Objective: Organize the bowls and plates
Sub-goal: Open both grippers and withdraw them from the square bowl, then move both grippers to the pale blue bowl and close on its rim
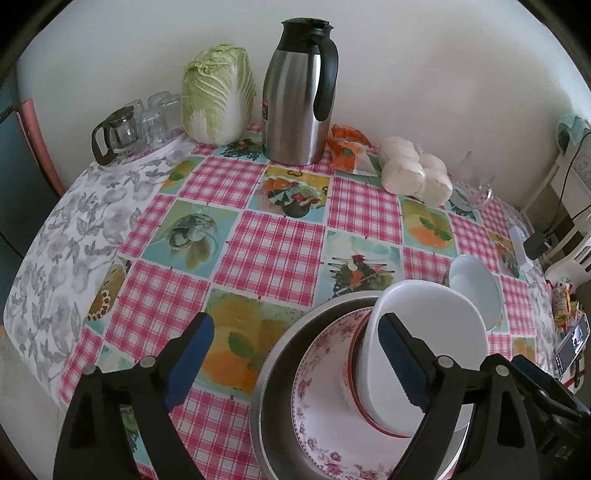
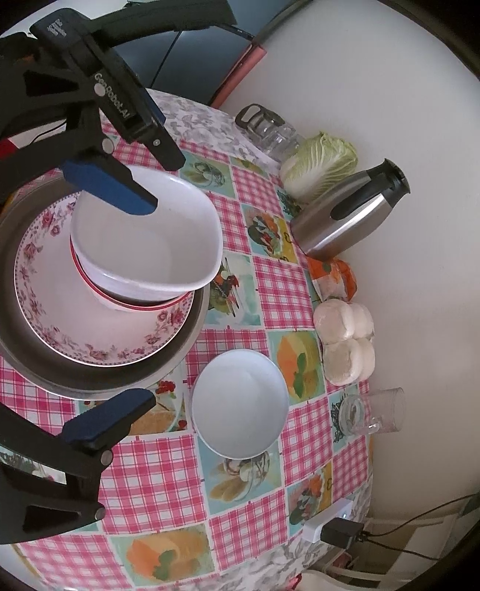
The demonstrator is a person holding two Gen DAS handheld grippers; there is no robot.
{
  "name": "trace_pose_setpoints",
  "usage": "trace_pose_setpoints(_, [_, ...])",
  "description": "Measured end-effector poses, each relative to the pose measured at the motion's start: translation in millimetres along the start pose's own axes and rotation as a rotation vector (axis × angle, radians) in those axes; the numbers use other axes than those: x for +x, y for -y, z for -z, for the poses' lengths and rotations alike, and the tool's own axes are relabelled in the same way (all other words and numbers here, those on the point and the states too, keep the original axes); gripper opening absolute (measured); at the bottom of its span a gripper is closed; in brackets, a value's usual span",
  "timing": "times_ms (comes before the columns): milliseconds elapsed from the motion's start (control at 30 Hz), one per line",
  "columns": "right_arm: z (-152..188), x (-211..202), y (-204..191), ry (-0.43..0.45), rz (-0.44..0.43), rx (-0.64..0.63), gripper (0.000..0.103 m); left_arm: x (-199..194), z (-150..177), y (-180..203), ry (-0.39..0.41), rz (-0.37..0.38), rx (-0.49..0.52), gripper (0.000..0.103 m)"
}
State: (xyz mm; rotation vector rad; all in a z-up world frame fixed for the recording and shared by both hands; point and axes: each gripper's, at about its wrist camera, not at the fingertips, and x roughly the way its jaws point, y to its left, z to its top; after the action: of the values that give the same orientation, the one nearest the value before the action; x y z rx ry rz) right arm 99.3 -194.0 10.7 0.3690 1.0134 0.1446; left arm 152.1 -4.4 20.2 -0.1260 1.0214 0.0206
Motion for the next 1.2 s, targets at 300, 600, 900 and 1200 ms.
trace_pose_setpoints(300, [0,2,3,-0.002,0.011,-0.002,0.103,2,0,-2,-0.001,-0.002,-0.012,0.099])
trace_pose_setpoints(600, [-2,3,8,0.001,0.019,0.010,0.103,2,0,-2,0.008,0.010,-0.022,0.099])
trace_pose_setpoints(900, [-6,-3,22,0.031,0.028,0.045,0.103,-2,-1,3,0.045,0.023,-0.018,0.099])
trace_pose_setpoints(1200, [-12,-8,48,0.052,0.046,0.102,0.103,-19,-5,16,0.090,0.057,0.008,0.099])
